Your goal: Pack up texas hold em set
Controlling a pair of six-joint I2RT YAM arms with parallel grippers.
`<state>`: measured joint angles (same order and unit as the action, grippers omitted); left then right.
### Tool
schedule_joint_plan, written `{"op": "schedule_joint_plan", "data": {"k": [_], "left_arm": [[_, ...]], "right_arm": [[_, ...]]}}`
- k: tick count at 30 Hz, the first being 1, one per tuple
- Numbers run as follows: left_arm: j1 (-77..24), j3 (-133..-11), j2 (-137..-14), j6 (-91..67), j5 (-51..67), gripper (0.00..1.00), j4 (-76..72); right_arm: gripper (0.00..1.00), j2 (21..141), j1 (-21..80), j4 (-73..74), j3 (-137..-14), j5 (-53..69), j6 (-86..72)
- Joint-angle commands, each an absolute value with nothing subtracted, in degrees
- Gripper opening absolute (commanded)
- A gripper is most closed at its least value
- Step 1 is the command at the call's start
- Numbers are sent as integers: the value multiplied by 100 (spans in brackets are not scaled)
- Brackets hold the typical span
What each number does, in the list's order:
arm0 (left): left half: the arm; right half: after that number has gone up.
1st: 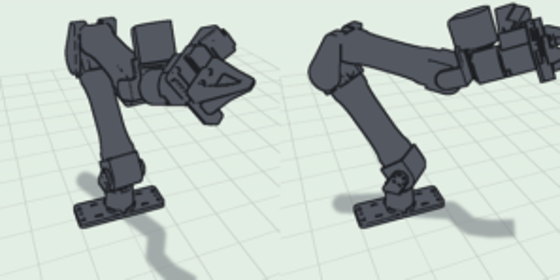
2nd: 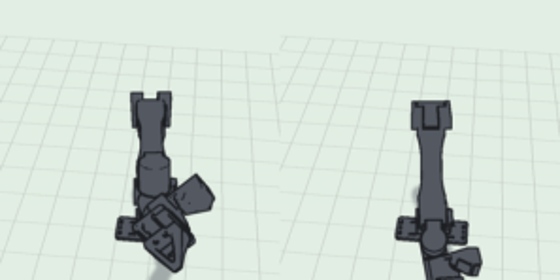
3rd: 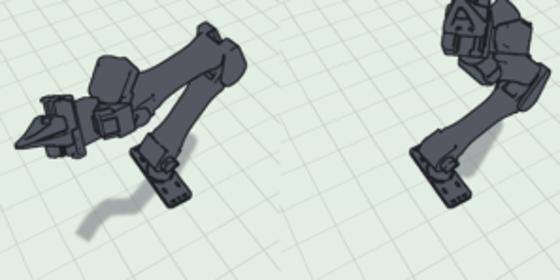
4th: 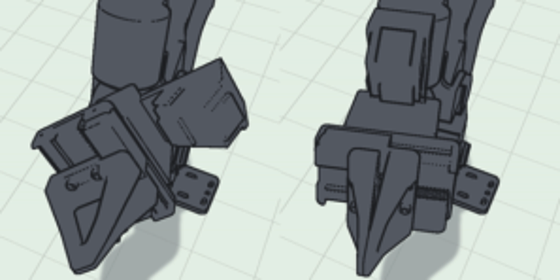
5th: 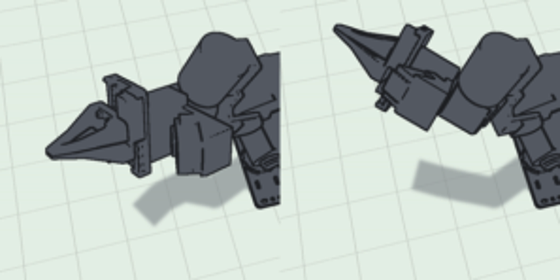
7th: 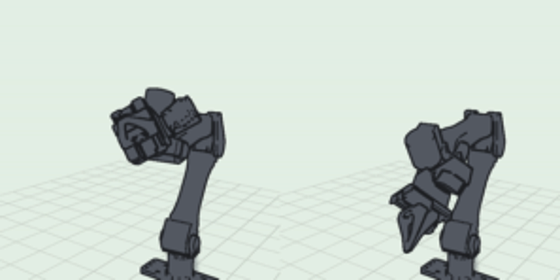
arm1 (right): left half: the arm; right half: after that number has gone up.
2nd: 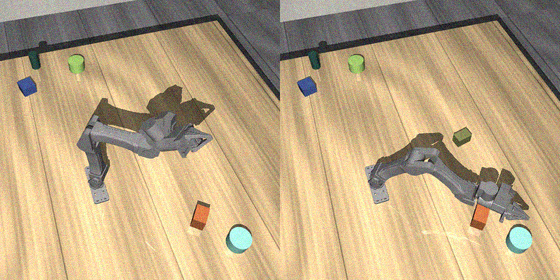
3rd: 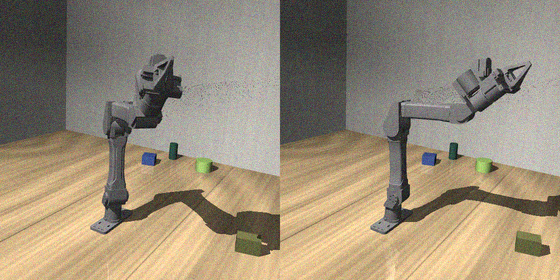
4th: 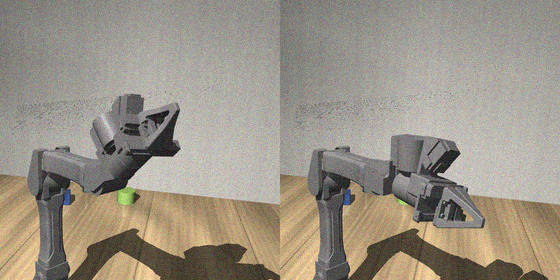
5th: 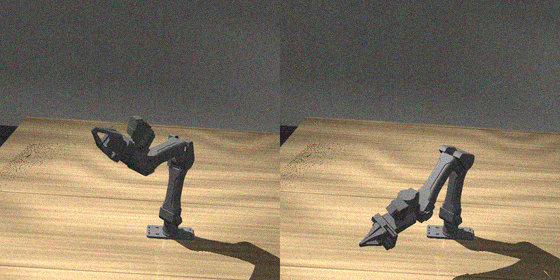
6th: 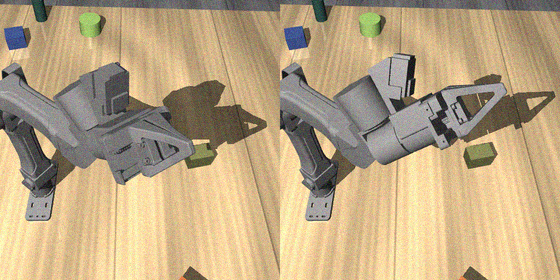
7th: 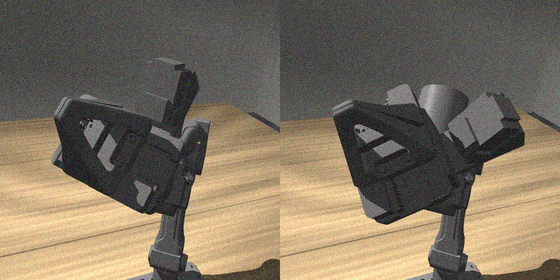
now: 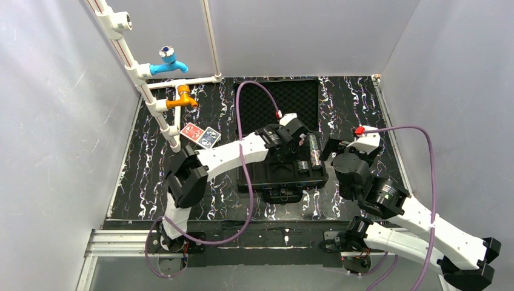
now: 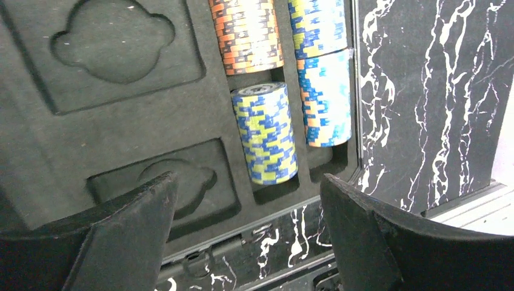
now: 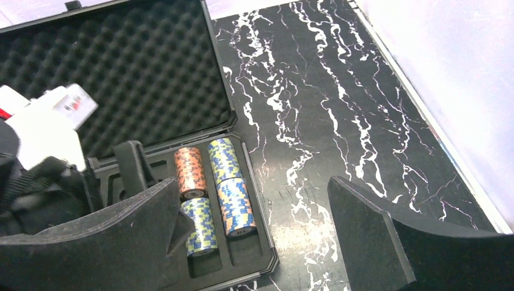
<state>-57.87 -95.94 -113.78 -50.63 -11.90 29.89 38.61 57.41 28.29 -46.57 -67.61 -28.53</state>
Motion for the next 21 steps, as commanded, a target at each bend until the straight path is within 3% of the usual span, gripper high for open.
{"op": "schedule_joint_plan", "data": {"k": [1, 6, 15, 21], "left_arm": [[-5794, -9227, -10541, -4768, -1564, 85, 2960], [-5794, -8583, -9998, -4596, -1788, 84, 2953], [-5794, -7513, -8958, -4315, -2350, 83, 3036], [-5794, -6612, -8151, -4306, -2464, 82, 3057]], "right_arm": [[100, 3648, 5766, 2854, -4633, -6420, -2705], [100, 3498, 5766, 2950, -4577, -5877, -2531], [84, 3406, 5766, 3331, -4385, -4522, -2903], [62, 3625, 5766, 3337, -4115, -3800, -3359]]}}
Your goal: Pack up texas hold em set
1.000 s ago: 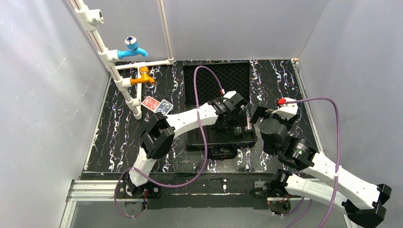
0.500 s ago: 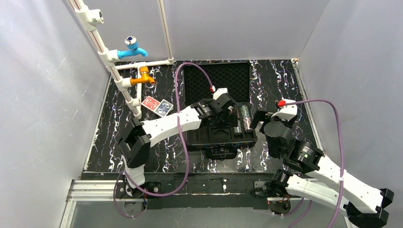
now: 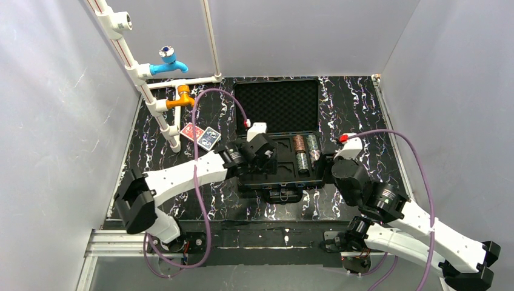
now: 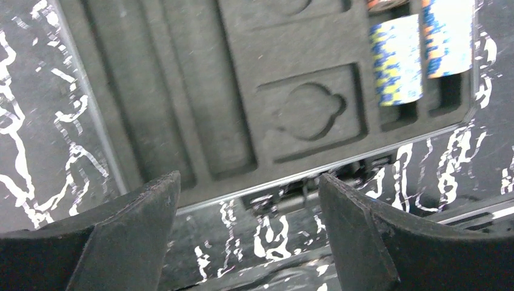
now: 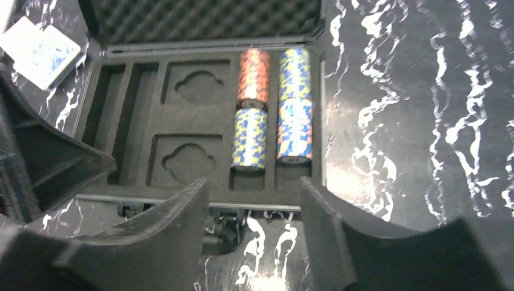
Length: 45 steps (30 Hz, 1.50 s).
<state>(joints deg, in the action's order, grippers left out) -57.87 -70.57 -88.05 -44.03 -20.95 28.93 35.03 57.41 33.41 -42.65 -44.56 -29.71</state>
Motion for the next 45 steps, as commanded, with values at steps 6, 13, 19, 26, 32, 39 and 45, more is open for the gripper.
{"op": "schedule_joint_plan", "data": {"k": [6, 13, 19, 26, 32, 39, 45], "left_arm": [[-5792, -5903, -7421, -4294, -2859, 82, 3358], [-5792, -5209, -6595, -4660, -3211, 81, 3745], [-5793, -4585, -5838, -5063, -3406, 81, 3977], [-5796, -4104, -5346, -5455, -3376, 80, 4166], [-5792, -3911, -5215, -5634, -3288, 80, 4249], [-5794, -3836, -5168, -5699, -3259, 80, 4288], [-5792, -3818, -5212, -5780, -3300, 80, 4290]], "right_arm": [[45, 4521, 5766, 3050, -3971, -3067, -3504], [18, 5203, 5766, 2700, -3902, -2850, -3367], [15, 5532, 5757, 2419, -3718, -2968, -3464], [14, 5864, 5668, 2100, -3632, -3180, -3326], [14, 6174, 5262, 1697, -3554, -3113, -3069], [13, 6471, 4509, 1328, -3630, -2470, -2642], [16, 6573, 4474, 1248, -3791, -2427, -2362]]}}
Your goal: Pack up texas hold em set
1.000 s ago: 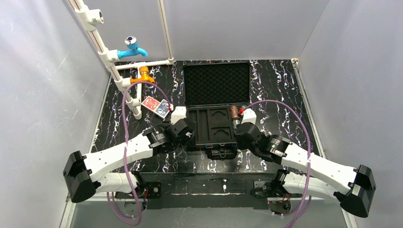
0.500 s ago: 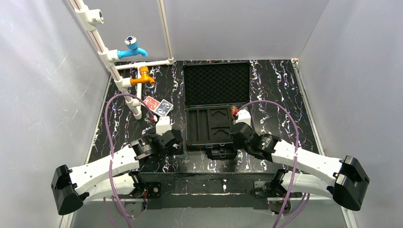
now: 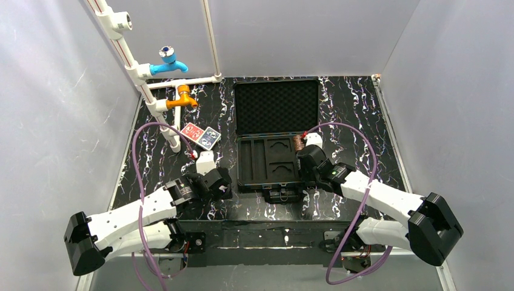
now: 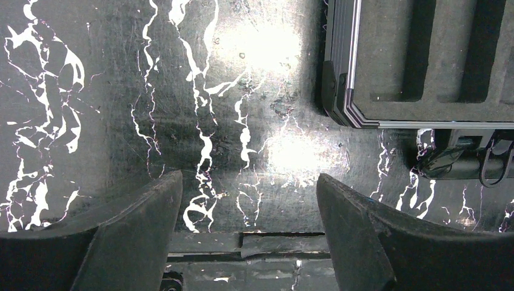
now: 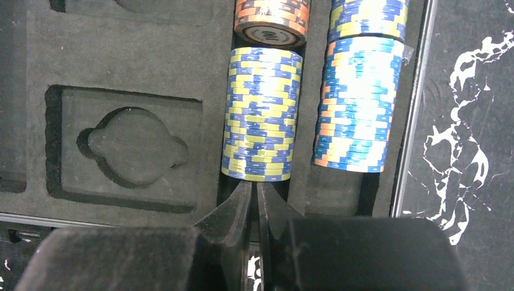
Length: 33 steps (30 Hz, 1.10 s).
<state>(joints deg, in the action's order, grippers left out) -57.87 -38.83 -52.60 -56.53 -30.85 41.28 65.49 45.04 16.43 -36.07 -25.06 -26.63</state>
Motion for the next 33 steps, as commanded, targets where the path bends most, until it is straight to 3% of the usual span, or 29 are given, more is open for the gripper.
{"op": "schedule_joint_plan", "data": {"k": [1, 15, 20, 28, 31, 33], "left_arm": [[-5792, -3827, -5232, -5776, -3304, 80, 4291], [-5793, -3897, -5458, -5827, -3328, 79, 4283], [-5793, -3891, -5462, -5900, -3386, 79, 4283], [-5793, -4250, -5838, -6021, -3684, 81, 4497], [-5750, -4612, -6189, -6147, -3929, 83, 4834], [-5629, -4835, -6452, -6075, -3889, 83, 4943]], "right_arm": [[16, 6562, 4471, 1226, -3796, -2451, -2334], [18, 6679, 4447, 1028, -3989, -2507, -2215], [23, 6601, 4419, 914, -4020, -3031, -2169], [26, 6594, 4427, 1485, -4490, -2420, -2222], [32, 6311, 4430, 1646, -4592, -2084, -2280], [43, 6154, 4430, 1799, -4713, -1901, -2319]]}}
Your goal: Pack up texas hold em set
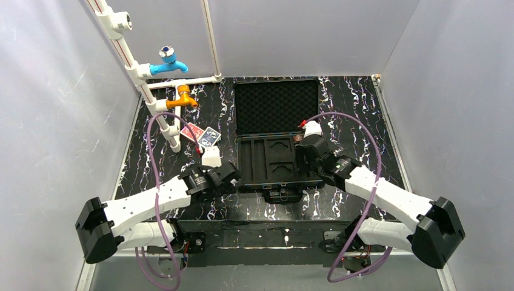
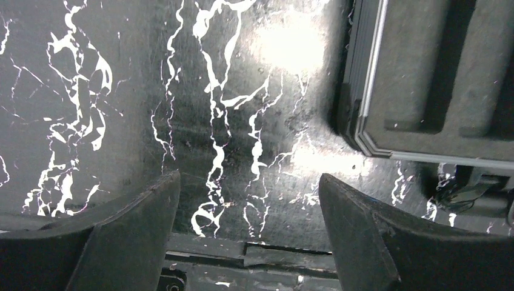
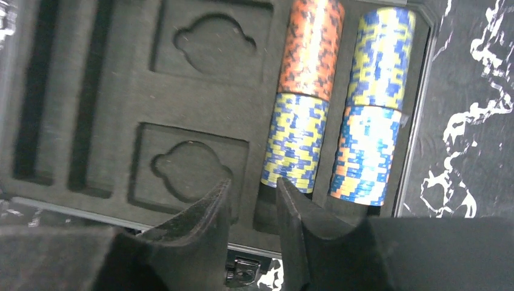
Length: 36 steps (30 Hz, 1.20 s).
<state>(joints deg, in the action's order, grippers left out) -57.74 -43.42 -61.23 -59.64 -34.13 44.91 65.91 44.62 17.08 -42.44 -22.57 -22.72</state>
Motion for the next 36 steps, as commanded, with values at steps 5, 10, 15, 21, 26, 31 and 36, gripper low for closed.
{"op": "schedule_joint_plan", "data": {"k": [5, 10, 15, 21, 26, 31, 36], "left_arm": [[-5158, -5178, -6846, -5655, -3681, 85, 4830], [-4541, -5359, -7128, -5599, -3527, 85, 4721], [-4145, -5681, -7523, -6008, -3647, 95, 4598], [-3647, -6079, -8246, -6043, -3507, 98, 4136], [-3473, -6507, -8874, -3943, -3467, 98, 3420], [-3287, -6826, -9306, -2312, -3412, 98, 3080], [-3115, -7203, -9459, -1547, -3224, 98, 3030]], "right_arm": [[63, 6023, 4425, 2164, -4942, -1644, -2330], [70, 5974, 4429, 2175, -4830, -1508, -2342], [76, 6014, 4427, 2127, -4764, -1388, -2373], [81, 5959, 4427, 2149, -4709, -1399, -2326], [83, 5810, 4430, 2237, -4639, -1474, -2270], [86, 5700, 4427, 2198, -4515, -1479, -2212], [87, 5721, 4425, 2153, -4508, -1427, -2176]]}}
